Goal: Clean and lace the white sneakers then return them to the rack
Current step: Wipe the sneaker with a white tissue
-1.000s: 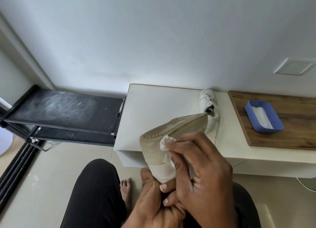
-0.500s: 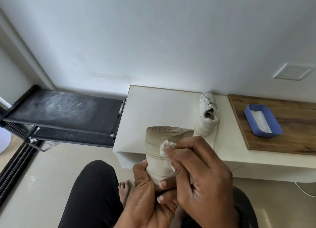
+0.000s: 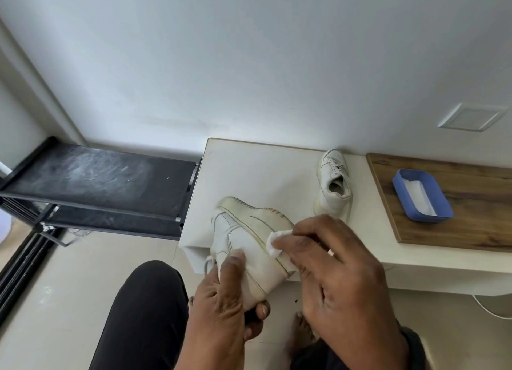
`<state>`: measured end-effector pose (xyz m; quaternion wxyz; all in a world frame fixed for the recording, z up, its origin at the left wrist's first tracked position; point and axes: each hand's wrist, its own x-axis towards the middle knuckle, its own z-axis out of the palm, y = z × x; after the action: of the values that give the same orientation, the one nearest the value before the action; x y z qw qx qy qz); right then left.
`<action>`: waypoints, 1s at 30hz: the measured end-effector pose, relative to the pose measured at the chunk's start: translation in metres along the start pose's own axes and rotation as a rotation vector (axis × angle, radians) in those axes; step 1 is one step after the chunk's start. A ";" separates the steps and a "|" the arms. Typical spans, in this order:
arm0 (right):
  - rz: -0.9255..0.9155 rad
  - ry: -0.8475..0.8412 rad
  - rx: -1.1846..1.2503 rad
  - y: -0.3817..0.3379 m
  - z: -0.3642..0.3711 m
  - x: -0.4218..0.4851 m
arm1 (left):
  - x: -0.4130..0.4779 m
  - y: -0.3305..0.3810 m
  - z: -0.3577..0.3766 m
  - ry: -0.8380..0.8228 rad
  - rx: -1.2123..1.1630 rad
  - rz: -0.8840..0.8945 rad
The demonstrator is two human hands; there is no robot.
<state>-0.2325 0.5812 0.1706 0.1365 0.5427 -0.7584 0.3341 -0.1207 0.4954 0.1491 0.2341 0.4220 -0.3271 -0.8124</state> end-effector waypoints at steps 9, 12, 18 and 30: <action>-0.044 -0.085 -0.003 0.007 -0.009 -0.001 | -0.002 0.016 -0.007 -0.076 0.337 0.113; -0.092 -0.164 0.018 0.011 -0.014 -0.001 | -0.001 0.017 -0.013 -0.098 0.420 0.139; 0.017 -0.197 0.091 0.030 -0.012 0.025 | -0.003 0.018 -0.011 -0.177 0.528 0.241; 0.073 -0.386 0.341 0.046 -0.013 0.039 | 0.005 0.025 -0.027 -0.276 0.758 0.412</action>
<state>-0.2910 0.5702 0.1860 -0.1163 0.5836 -0.7224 0.3521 -0.0982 0.4664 0.1530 0.1741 0.2917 -0.7070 -0.6202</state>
